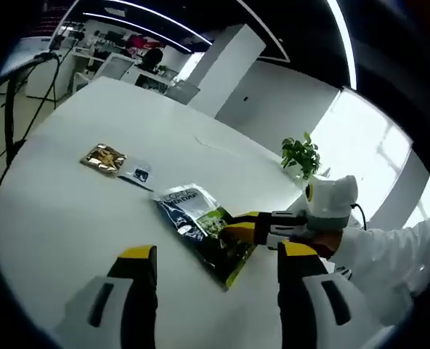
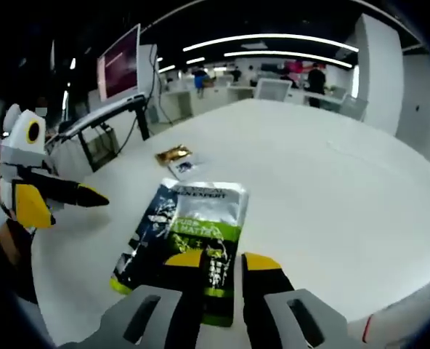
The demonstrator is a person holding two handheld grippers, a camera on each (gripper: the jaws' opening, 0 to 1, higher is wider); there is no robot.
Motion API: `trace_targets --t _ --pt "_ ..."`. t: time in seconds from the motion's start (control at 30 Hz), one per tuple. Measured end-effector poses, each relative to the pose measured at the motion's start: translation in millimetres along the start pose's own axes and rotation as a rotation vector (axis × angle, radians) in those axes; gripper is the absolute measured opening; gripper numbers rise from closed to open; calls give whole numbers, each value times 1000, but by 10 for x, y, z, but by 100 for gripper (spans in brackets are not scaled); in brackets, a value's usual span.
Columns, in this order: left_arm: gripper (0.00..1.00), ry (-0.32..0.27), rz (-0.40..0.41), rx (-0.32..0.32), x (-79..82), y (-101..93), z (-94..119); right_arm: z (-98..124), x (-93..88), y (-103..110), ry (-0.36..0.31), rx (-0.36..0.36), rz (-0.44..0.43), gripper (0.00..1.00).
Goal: Arrange the skincare products in the storage area until every visible bottle or jar stands upright without overlapping.
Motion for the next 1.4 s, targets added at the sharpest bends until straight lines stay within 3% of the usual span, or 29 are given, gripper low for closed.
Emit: trace_targets --t 0.17,0.27,0.4,0.7,0.83,1.17,1.4 --pt "53 26 35 -11 25 123 -155 2 0 27 5 2 -3 9" --pt "52 71 57 20 -12 218 -239 12 -12 36 6 0 0 8" --pt "46 45 69 0 51 243 -337 23 -22 42 7 2 -2 8" --pt "36 61 90 -16 95 281 -565 22 -25 44 10 -1 0 4" --pt "35 63 91 -16 117 325 -566 22 -32 11 11 -23 -9 0" --pt "32 71 92 -14 63 244 -517 96 -51 -12 4 5 -50 0" --pt "32 45 143 -36 74 310 -493 358 177 10 -101 37 -67 0"
Point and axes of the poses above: the point that each gripper's makers call its tool centre point, and the gripper's own axes: z roughly backward along the fingers, y roughly to its left, x roughly out of its top, the point moved 8 cm from there along z, roughly backward along the fingers, and after that the axes turned 10 degrees about y, right-handed, at the moved point
